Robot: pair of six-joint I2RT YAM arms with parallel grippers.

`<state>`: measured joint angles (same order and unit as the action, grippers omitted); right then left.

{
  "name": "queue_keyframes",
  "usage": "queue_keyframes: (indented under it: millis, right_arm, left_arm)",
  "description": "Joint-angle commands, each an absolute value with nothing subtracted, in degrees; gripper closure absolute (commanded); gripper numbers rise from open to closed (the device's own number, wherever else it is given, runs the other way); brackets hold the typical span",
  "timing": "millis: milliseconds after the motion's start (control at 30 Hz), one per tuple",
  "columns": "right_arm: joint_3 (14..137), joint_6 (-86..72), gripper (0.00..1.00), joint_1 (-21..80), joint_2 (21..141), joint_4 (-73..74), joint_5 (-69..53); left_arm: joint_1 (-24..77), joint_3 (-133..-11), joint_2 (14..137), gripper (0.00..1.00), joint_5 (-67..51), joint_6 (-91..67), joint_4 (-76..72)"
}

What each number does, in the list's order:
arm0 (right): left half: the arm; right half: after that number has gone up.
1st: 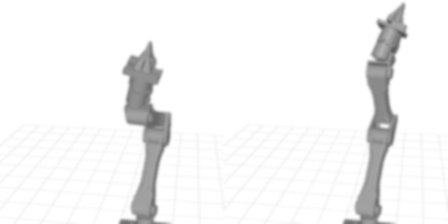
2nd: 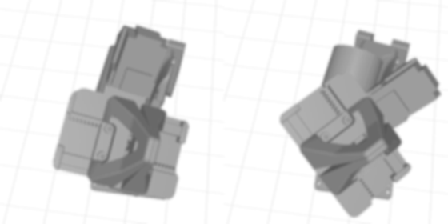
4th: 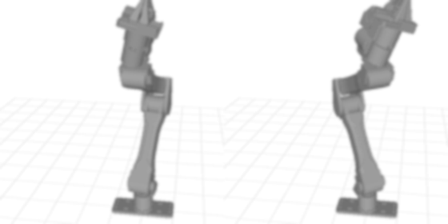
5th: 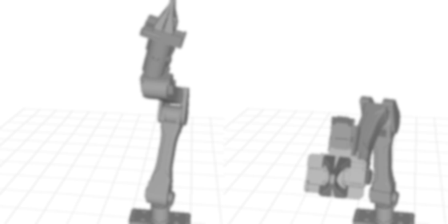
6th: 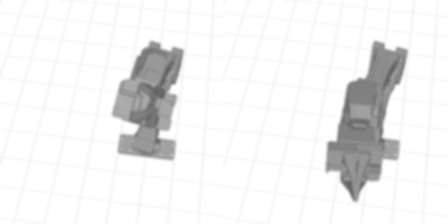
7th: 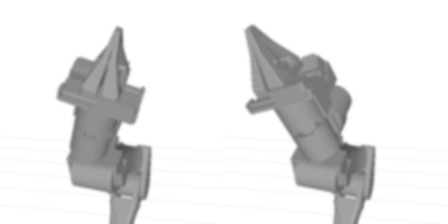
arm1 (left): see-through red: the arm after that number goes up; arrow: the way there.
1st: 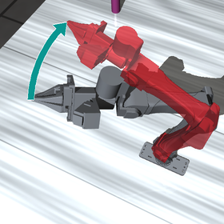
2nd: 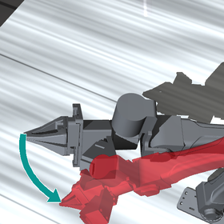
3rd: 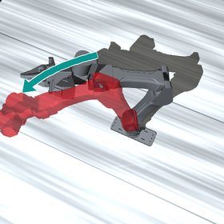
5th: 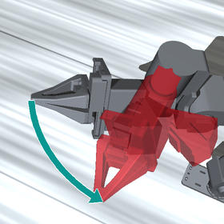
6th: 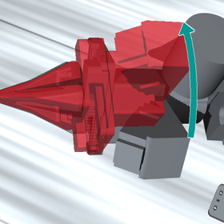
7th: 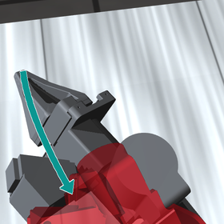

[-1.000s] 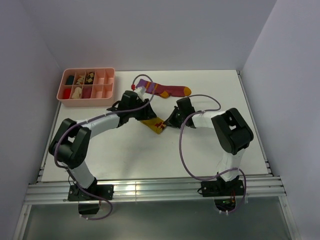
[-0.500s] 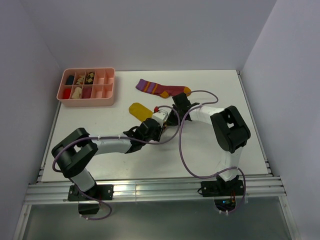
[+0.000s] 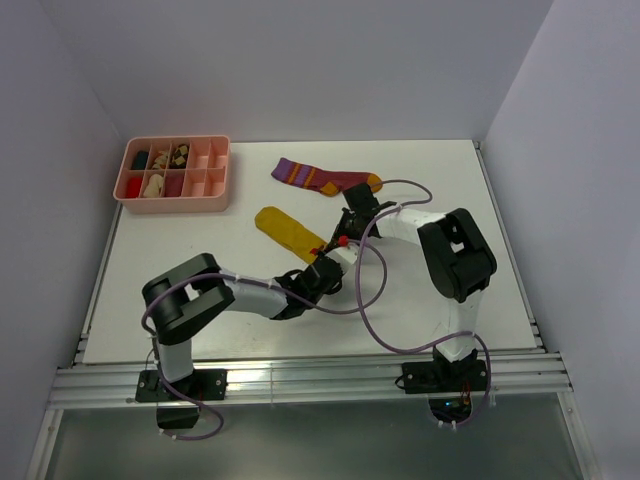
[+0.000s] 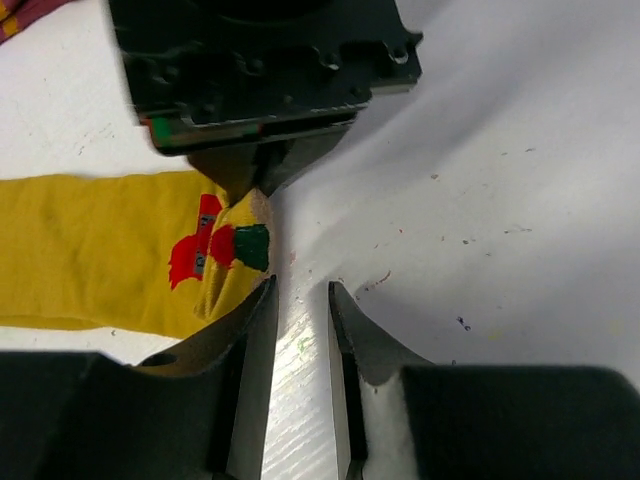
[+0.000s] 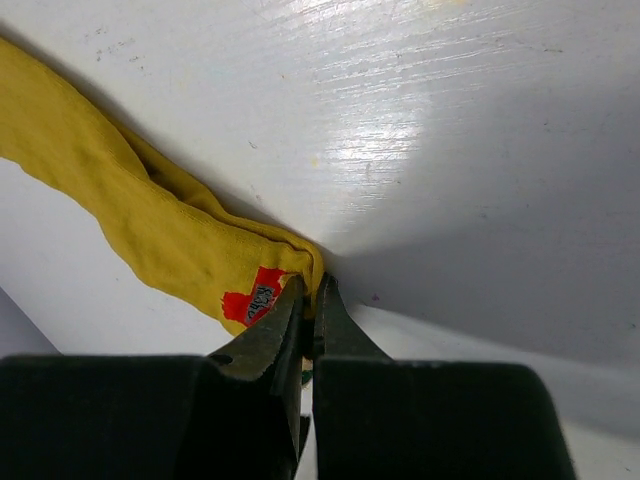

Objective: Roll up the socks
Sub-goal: Roll the sock at the center of the board.

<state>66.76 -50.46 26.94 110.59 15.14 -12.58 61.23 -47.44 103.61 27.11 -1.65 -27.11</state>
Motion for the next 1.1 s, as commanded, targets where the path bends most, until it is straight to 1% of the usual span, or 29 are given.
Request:
queue_keyframes:
  millis: [0,167,300,600,933,1067]
  right_arm:
    - [66.0,-49.0,1.0,26.9,114.0,20.8,-12.2]
    - [65.4,-49.0,1.0,26.4,114.3,20.7,-13.4]
    - [64.8,-49.1,1.0,25.9,114.4,20.2,-14.8]
    - [64.0,-49.0,1.0,25.8,115.5,20.2,-16.5]
    - [64.3,-48.9,1.0,25.5,115.9,20.5,-17.4]
    - [64.2,-49.1,1.0,25.4,116.2,20.1,-17.9]
  left_arm:
    - [62.8,-51.7,107.5,0.69,33.1,3.5,-27.6]
    - [63.5,-55.7,110.0,0.67,39.0,5.8,-24.9]
    - [63.7,-58.4,111.6,0.62,41.5,6.0,-20.8]
    - [63.6,-65.3,117.1,0.54,45.9,4.5,-9.3]
    - [63.5,-69.6,121.8,0.5,50.5,1.0,-0.3]
    - [63.5,-69.3,121.4,0.48,52.3,0.4,-0.2]
